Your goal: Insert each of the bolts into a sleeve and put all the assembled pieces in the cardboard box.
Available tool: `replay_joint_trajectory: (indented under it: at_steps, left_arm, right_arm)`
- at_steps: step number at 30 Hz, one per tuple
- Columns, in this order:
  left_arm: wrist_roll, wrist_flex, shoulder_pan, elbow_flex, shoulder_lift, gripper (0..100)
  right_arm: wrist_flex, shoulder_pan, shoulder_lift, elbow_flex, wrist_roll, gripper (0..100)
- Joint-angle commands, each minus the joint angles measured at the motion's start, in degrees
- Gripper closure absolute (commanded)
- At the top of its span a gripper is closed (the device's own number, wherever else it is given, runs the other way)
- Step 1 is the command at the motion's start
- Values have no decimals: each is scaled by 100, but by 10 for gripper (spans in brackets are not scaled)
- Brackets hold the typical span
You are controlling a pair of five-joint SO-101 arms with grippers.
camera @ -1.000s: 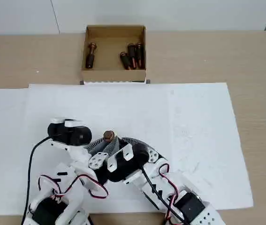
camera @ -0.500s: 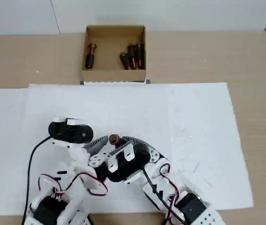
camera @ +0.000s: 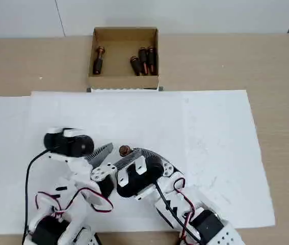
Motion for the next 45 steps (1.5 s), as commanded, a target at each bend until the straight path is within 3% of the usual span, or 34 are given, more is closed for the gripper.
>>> replay_joint_trajectory:
  at_steps: [1, 4, 9, 18, 23, 27, 35, 41, 45]
  left_arm:
    - [-9, -26, -26, -514, -44, 740]
    - [-35, -26, -202, -699, -44, 791]
    - [-589, -132, -1064, -716, -44, 994]
    - [-1829, -149, -1925, 145, -44, 994]
    - [-2356, -114, -2031, 752, -44, 994]
    - [-2681, 26, -2031, 1103, -44, 994]
    - [-2769, 422, -2031, 1332, -44, 994]
    - [-2945, 431, -2145, 1534, -44, 994]
    - [-2954, 448, -2154, 1543, -44, 994]
  right_arm:
    - [-180, 22, -57, -149, 44, 995]
    - [-180, 57, -57, -176, 44, 995]
    - [-180, 453, -57, -193, 44, 995]
    - [-127, 1385, -57, -431, 18, 995]
    - [-127, 2105, -57, -448, -35, 995]
    - [-110, 2580, -57, -448, -554, 995]
    - [488, 3134, -57, -633, -1248, 995]
    - [840, 3134, -57, -677, -1336, 995]
    - [1024, 3116, -48, -914, -1881, 996]
